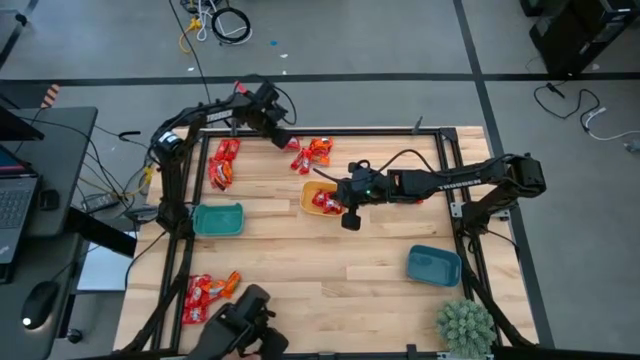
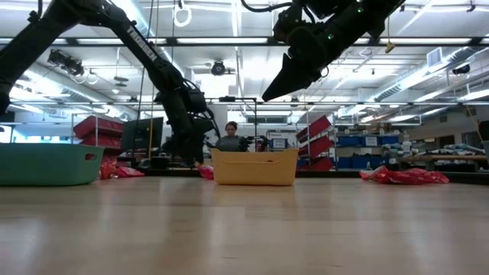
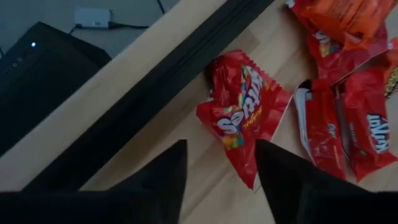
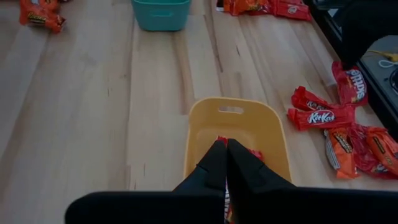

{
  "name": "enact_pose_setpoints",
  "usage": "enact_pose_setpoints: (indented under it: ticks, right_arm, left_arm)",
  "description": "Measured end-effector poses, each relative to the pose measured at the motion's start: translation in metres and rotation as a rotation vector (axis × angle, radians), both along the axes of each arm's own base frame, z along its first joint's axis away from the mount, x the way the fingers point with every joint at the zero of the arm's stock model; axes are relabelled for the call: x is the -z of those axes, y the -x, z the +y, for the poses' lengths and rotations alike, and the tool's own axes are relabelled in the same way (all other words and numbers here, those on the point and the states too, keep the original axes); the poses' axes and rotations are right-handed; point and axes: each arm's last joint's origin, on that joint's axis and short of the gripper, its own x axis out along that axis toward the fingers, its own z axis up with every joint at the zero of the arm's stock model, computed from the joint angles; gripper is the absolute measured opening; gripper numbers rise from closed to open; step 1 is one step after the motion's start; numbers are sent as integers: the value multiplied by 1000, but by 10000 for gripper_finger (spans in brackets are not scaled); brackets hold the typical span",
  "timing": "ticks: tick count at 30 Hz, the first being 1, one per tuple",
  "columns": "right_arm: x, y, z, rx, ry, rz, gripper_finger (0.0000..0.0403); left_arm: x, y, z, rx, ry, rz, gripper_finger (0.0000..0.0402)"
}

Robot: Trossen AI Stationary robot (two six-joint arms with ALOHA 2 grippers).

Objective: Sort candy
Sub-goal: Put the red candy into the yellow bin

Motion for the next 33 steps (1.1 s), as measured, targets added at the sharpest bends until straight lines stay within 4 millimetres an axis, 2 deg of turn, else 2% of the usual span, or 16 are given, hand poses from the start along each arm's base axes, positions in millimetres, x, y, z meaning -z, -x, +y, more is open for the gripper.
enact_pose_setpoints:
  ticks: [4, 8, 11, 17, 19, 26, 33]
  right_arm:
    - [0, 0, 0, 0, 0, -3, 0]
    - [-1, -1, 0, 0, 1, -10, 0]
    - [-1, -1, 0, 0, 1, -10, 0]
    - [2, 0, 0, 0, 0, -5, 0]
    - [4, 1, 0, 0, 0, 1, 0]
    - [4, 1, 0, 0, 0, 3, 0]
    - [4, 2, 0, 0, -1, 7, 0]
  left_arm:
    - [3, -1, 0, 23, 7, -34, 223]
    - [2, -2, 1, 37, -16, -54, 208]
    - [2, -3, 2, 64, -32, -55, 169]
    - [2, -3, 1, 142, -65, -44, 37]
    - [2, -2, 1, 158, -66, -38, 11]
    - [-5, -2, -1, 183, -91, -58, 3]
    - [-36, -6, -14, 233, -151, -106, 1]
